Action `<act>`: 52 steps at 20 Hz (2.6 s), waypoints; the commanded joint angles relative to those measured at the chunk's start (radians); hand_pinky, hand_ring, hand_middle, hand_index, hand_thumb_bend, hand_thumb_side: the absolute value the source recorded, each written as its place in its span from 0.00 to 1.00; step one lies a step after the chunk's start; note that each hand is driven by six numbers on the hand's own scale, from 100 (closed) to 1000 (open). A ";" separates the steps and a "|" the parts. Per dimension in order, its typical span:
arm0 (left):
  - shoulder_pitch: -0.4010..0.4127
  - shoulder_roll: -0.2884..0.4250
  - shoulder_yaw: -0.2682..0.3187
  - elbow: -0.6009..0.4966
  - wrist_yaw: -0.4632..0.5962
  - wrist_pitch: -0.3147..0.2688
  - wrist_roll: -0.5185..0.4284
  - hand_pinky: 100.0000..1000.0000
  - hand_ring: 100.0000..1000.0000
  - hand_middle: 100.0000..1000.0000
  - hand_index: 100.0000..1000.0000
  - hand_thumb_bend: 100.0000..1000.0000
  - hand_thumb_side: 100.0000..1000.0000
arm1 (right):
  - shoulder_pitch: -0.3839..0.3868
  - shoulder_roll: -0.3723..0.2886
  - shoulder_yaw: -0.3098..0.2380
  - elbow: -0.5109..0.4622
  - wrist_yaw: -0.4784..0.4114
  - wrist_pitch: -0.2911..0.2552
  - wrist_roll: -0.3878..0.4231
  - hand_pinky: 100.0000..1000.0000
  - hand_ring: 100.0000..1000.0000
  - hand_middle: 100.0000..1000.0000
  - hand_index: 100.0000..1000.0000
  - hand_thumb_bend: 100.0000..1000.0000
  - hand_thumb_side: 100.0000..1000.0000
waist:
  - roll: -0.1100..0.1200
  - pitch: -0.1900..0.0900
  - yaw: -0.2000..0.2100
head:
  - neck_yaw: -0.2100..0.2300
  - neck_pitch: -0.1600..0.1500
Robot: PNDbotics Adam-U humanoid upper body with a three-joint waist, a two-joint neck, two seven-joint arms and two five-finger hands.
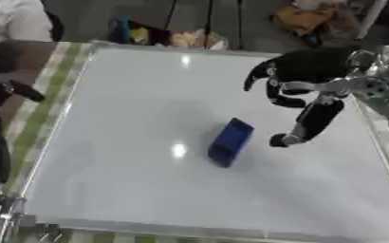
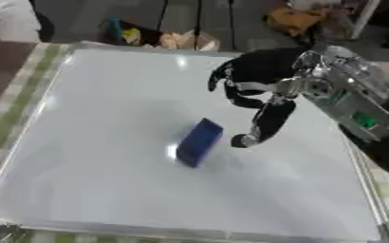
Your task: Wipe the whiteboard clean with a brush.
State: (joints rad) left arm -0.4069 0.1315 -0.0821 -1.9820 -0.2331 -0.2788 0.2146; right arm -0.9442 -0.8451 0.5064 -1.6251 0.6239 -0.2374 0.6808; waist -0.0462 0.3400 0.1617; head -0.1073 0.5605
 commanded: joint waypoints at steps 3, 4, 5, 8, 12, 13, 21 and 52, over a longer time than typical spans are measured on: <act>-0.012 0.010 -0.007 -0.018 0.005 0.000 -0.004 0.37 0.76 0.66 0.62 0.00 0.91 | -0.035 0.004 0.005 0.038 -0.010 -0.033 0.001 0.84 0.92 0.81 0.05 0.39 0.31 | -0.001 -0.014 0.002 | -0.002 -0.003; -0.012 0.010 -0.007 -0.018 0.005 0.000 -0.004 0.37 0.76 0.66 0.62 0.00 0.91 | -0.038 0.006 0.008 0.044 -0.011 -0.041 0.001 0.84 0.92 0.81 0.05 0.38 0.30 | -0.001 -0.013 0.002 | -0.003 -0.004; -0.012 0.010 -0.007 -0.018 0.005 0.000 -0.004 0.37 0.76 0.66 0.62 0.00 0.91 | -0.040 0.009 0.011 0.048 -0.011 -0.048 0.000 0.84 0.92 0.81 0.05 0.38 0.30 | -0.002 -0.013 0.003 | -0.003 -0.004; -0.012 0.010 -0.006 -0.018 0.004 0.000 -0.003 0.37 0.76 0.66 0.62 0.00 0.91 | -0.048 0.015 0.018 0.058 -0.016 -0.066 -0.005 0.84 0.91 0.81 0.05 0.37 0.30 | -0.003 -0.012 0.003 | -0.003 -0.003; -0.011 0.012 -0.007 -0.018 0.004 0.001 -0.004 0.37 0.77 0.66 0.62 0.00 0.91 | -0.062 0.024 0.036 0.063 -0.028 -0.124 -0.024 0.86 0.92 0.82 0.05 0.36 0.30 | -0.007 -0.010 0.005 | -0.003 0.000; -0.011 0.012 -0.007 -0.018 0.004 0.001 -0.005 0.37 0.77 0.66 0.62 0.00 0.91 | -0.064 0.024 0.038 0.067 -0.025 -0.140 -0.029 0.86 0.92 0.83 0.05 0.36 0.30 | -0.009 -0.009 0.006 | -0.002 0.001; -0.013 0.013 -0.008 -0.018 0.006 -0.001 -0.002 0.37 0.76 0.65 0.61 0.00 0.91 | -0.081 0.051 0.051 0.120 0.007 -0.221 -0.046 0.85 0.92 0.84 0.05 0.37 0.30 | -0.014 -0.004 0.014 | -0.001 0.005; -0.014 0.015 -0.012 -0.018 0.009 0.001 -0.005 0.37 0.77 0.65 0.61 0.00 0.91 | -0.080 0.078 0.142 0.091 0.044 -0.328 -0.018 0.84 0.90 0.83 0.03 0.34 0.24 | -0.026 -0.003 0.028 | -0.083 -0.054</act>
State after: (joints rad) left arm -0.4073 0.1325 -0.0882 -1.9820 -0.2299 -0.2774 0.2130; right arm -1.0112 -0.7520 0.6549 -1.5170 0.6674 -0.5286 0.6250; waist -0.0763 0.3568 0.1900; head -0.1869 0.5173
